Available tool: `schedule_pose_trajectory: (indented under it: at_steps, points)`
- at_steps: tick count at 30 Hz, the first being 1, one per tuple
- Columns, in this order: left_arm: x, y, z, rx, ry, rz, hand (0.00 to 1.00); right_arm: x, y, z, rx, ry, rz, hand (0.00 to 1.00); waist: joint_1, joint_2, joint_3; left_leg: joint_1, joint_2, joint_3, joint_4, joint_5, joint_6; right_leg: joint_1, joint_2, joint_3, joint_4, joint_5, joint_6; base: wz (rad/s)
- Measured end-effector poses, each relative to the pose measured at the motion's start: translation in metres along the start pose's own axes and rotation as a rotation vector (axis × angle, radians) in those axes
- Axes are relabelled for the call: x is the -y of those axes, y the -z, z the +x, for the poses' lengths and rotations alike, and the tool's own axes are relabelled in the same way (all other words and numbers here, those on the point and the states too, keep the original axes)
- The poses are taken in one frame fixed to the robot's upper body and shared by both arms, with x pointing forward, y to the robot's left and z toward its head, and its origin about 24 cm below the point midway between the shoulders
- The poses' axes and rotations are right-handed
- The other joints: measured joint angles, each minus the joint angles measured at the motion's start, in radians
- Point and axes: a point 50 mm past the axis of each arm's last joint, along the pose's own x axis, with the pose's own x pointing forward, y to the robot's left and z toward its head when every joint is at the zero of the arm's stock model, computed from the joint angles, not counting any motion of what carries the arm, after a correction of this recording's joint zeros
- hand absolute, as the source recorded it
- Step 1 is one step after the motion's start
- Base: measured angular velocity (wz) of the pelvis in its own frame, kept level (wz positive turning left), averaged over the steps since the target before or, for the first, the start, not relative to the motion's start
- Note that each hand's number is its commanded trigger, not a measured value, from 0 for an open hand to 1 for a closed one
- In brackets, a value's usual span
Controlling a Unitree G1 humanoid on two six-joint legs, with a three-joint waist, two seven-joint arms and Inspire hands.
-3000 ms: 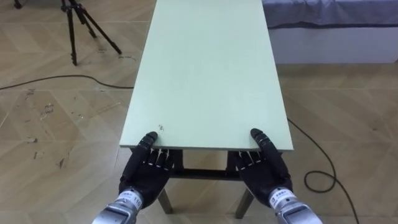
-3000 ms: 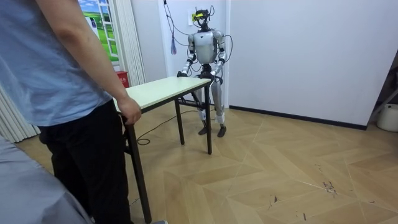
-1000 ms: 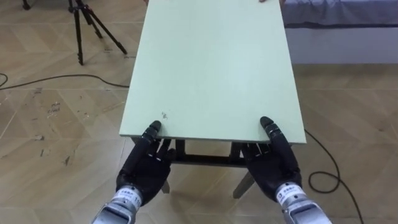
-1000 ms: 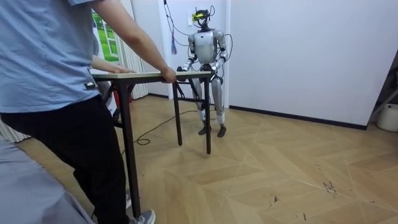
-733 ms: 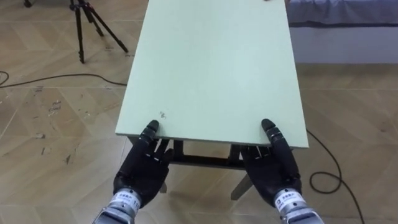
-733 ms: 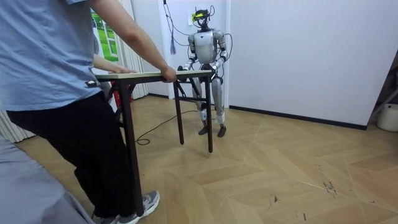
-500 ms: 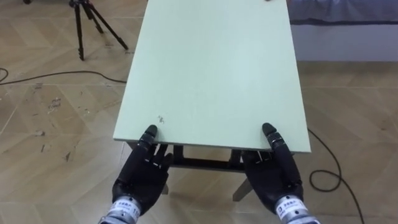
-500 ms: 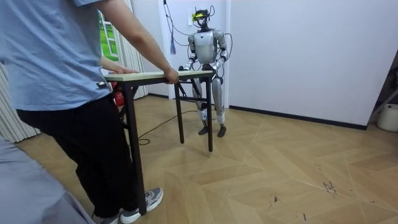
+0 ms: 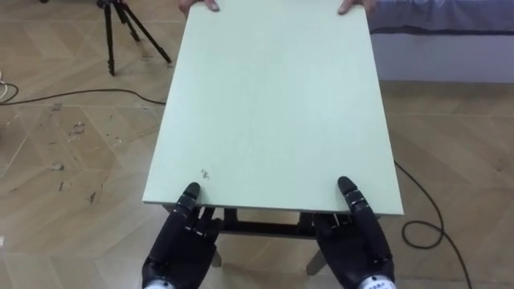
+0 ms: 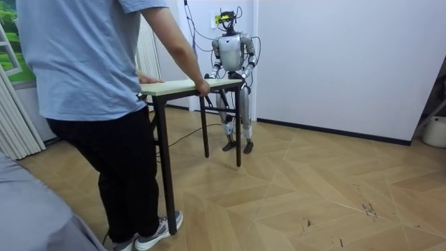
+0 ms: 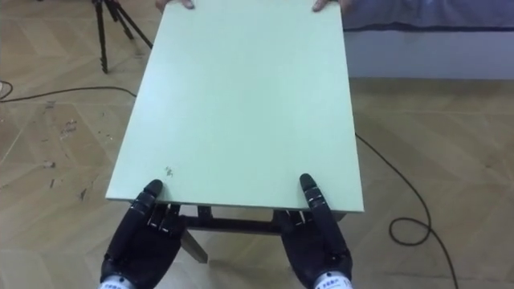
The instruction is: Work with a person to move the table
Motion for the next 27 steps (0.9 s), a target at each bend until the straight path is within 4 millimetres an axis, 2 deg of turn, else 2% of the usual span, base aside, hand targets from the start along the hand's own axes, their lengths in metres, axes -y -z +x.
schedule_pose_trajectory:
  at_steps: [4, 7, 8, 10, 12, 13, 15, 16, 17, 18, 20, 21, 22, 23, 24, 25, 27]
  points:
    - [0.001, 0.002, 0.000, 0.022, 0.004, 0.011, 1.00, 0.000, 0.001, -0.001, 0.001, -0.023, 0.004, 1.00, 0.007, 0.000, 0.0011, -0.027, 0.000, 0.000, 0.017, 0.002, 0.005, -0.029, -0.002, 0.006, 0.021, -0.001, -0.003, 0.00]
    - [0.001, 0.000, -0.001, 0.046, 0.012, 0.013, 1.00, -0.001, 0.004, -0.003, -0.021, -0.042, 0.024, 1.00, 0.014, -0.012, 0.0062, -0.054, 0.002, 0.000, 0.060, 0.002, 0.005, -0.049, -0.005, 0.007, 0.048, -0.007, -0.013, 0.01]
    - [0.002, 0.000, -0.001, 0.054, 0.019, 0.012, 1.00, -0.001, 0.004, -0.003, -0.016, -0.047, 0.024, 1.00, 0.014, -0.020, 0.0080, -0.088, 0.004, -0.001, 0.104, -0.004, 0.003, -0.071, -0.008, 0.006, 0.066, -0.012, -0.018, 0.05]
    - [0.003, 0.003, -0.001, 0.053, 0.028, 0.011, 1.00, -0.001, 0.004, -0.003, -0.007, -0.060, 0.021, 1.00, 0.016, -0.022, 0.0081, -0.151, 0.014, -0.004, 0.198, -0.016, -0.003, -0.098, -0.007, 0.003, 0.088, -0.016, -0.026, 0.02]
    - [0.002, 0.005, -0.001, 0.045, 0.026, 0.013, 1.00, 0.001, 0.000, -0.005, 0.000, -0.053, 0.006, 1.00, 0.030, -0.026, 0.0103, -0.228, 0.033, -0.008, 0.364, -0.021, -0.009, -0.118, -0.002, 0.007, 0.119, -0.027, -0.042, -0.11]
    - [0.002, 0.006, -0.002, 0.042, 0.025, 0.012, 1.00, 0.001, 0.000, -0.005, 0.002, -0.050, 0.006, 1.00, 0.033, -0.025, 0.0100, -0.250, 0.041, -0.009, 0.408, -0.021, -0.010, -0.118, 0.001, 0.005, 0.121, -0.030, -0.047, -0.10]
    - [0.002, 0.008, -0.003, 0.044, 0.021, 0.005, 1.00, 0.002, 0.000, -0.007, 0.011, -0.048, 0.004, 1.00, 0.046, -0.026, 0.0102, -0.332, 0.081, -0.016, 0.598, 0.000, -0.018, -0.122, 0.021, -0.013, 0.132, -0.041, -0.065, -0.18]
    - [0.001, 0.008, -0.004, 0.044, 0.017, 0.004, 1.00, 0.002, 0.000, -0.007, 0.010, -0.047, 0.003, 1.00, 0.049, -0.027, 0.0109, -0.346, 0.090, -0.013, 0.661, 0.010, -0.021, -0.124, 0.025, -0.013, 0.141, -0.047, -0.075, -0.21]
    - [0.000, 0.009, -0.005, 0.039, 0.013, 0.004, 1.00, 0.004, 0.001, -0.008, 0.009, -0.042, 0.003, 1.00, 0.046, -0.028, 0.0113, -0.353, 0.108, -0.007, 0.784, 0.038, -0.024, -0.125, 0.032, -0.015, 0.155, -0.052, -0.085, 0.05]
    - [-0.001, 0.009, -0.005, 0.033, 0.013, 0.007, 1.00, 0.005, 0.001, -0.009, 0.012, -0.041, 0.004, 1.00, 0.030, -0.031, 0.0098, -0.343, 0.111, -0.002, 0.857, 0.049, -0.036, -0.129, 0.035, -0.024, 0.170, -0.052, -0.089, 0.18]
    - [0.001, 0.009, -0.004, 0.026, 0.022, 0.009, 1.00, 0.004, -0.001, -0.009, 0.017, -0.053, 0.006, 1.00, 0.020, -0.024, 0.0105, -0.305, 0.109, -0.005, 0.861, 0.047, -0.045, -0.150, 0.046, -0.026, 0.181, -0.042, -0.091, 0.16]
    - [0.001, 0.010, -0.004, 0.020, 0.025, 0.007, 1.00, 0.004, -0.001, -0.009, 0.021, -0.057, 0.003, 1.00, 0.021, -0.016, 0.0115, -0.258, 0.107, -0.008, 0.816, 0.042, -0.044, -0.161, 0.050, -0.036, 0.185, -0.033, -0.098, 0.00]
    - [0.001, 0.010, -0.004, 0.018, 0.027, 0.008, 1.00, 0.004, -0.001, -0.009, 0.025, -0.057, 0.006, 1.00, 0.022, -0.013, 0.0119, -0.233, 0.107, -0.008, 0.782, 0.015, -0.050, -0.170, 0.052, -0.037, 0.193, -0.031, -0.100, -0.05]
    - [0.003, 0.010, -0.003, 0.017, 0.033, 0.010, 1.00, 0.003, -0.001, -0.009, 0.030, -0.060, 0.007, 1.00, 0.020, -0.007, 0.0158, -0.190, 0.105, -0.009, 0.711, -0.057, -0.063, -0.182, 0.053, -0.047, 0.197, -0.024, -0.101, 0.10]
    - [0.005, 0.010, -0.001, 0.017, 0.043, 0.014, 1.00, 0.002, -0.002, -0.008, 0.038, -0.073, 0.006, 1.00, 0.006, 0.007, 0.0216, -0.156, 0.106, -0.011, 0.633, -0.124, -0.063, -0.197, 0.054, -0.065, 0.194, -0.011, -0.102, 0.20]
    - [0.006, 0.009, 0.001, 0.017, 0.049, 0.016, 1.00, 0.000, -0.003, -0.007, 0.044, -0.081, 0.004, 1.00, -0.001, 0.016, 0.0230, -0.144, 0.107, -0.012, 0.591, -0.156, -0.060, -0.208, 0.054, -0.075, 0.194, -0.003, -0.102, 0.24]
    - [0.015, 0.007, 0.009, 0.023, 0.086, 0.023, 1.00, -0.007, -0.006, 0.000, 0.056, -0.113, 0.000, 1.00, -0.013, 0.038, 0.0210, -0.112, 0.103, -0.004, 0.426, -0.241, -0.042, -0.280, 0.052, -0.090, 0.194, 0.043, -0.101, 0.10]
